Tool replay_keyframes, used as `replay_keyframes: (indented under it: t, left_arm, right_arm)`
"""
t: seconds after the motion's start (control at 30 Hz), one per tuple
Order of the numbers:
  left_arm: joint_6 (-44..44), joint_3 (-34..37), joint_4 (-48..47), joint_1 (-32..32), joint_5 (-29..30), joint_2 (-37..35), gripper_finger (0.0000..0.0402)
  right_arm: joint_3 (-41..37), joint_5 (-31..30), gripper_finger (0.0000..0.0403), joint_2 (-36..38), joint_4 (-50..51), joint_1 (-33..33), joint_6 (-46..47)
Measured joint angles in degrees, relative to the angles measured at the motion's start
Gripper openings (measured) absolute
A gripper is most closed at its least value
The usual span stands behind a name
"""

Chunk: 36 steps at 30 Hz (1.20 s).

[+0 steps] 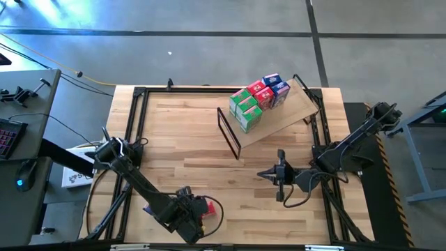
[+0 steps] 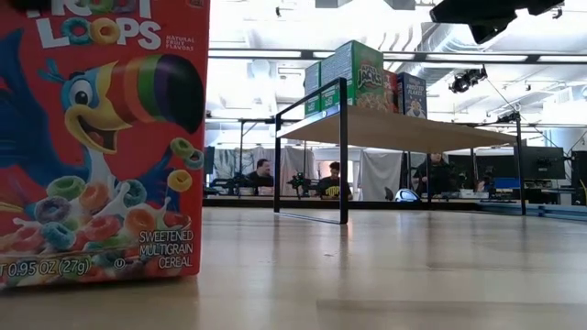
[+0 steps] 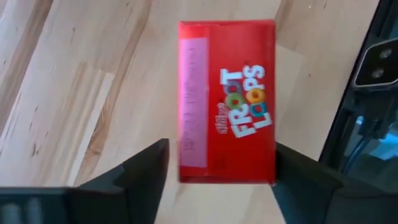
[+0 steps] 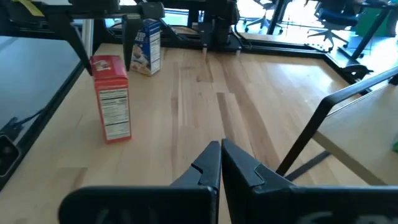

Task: Stack cereal on shelf
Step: Put the red cereal box on the shelf and aligned with the other red cereal boxes

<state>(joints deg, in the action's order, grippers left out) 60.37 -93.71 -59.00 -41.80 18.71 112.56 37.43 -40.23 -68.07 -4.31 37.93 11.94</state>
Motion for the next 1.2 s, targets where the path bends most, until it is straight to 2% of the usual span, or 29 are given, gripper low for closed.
replay_keyframes:
  t: [0.2,0.33,0.47,0.63,0.9,1.03,1.2]
  left_arm:
    - [-1.5,0.0,0.4,0.4,0.2,0.3,0.0183]
    - [-3.7,0.0,0.7,2.0,1.1,0.2,0.0161]
    - [-9.4,0.0,3.7,5.4,1.3,0.2,0.0159]
    - [-21.3,0.0,12.6,12.1,0.9,0.2,0.0159]
    - [-39.1,-4.0,21.9,23.6,-5.3,0.6,0.0159]
    - [-43.6,-4.5,26.2,27.6,-8.7,0.7,0.0159]
    - [-45.0,-4.5,26.4,30.4,-11.0,1.0,0.0159]
  right_arm:
    - [0.0,0.2,0.0000,0.0,0.3,0.0,1.1]
    - [0.0,0.3,0.0001,0.0,0.3,0.0,1.1]
    - [0.0,0.5,0.0001,0.6,0.4,0.1,0.7]
    - [0.0,1.0,0.0001,5.0,2.8,1.6,0.2]
    - [0.0,-3.6,0.0001,14.6,13.7,4.7,2.8]
    - [0.0,-4.4,0.0001,17.1,18.9,4.7,5.7]
    - [0.0,-4.4,0.0001,17.9,22.1,4.7,7.7]
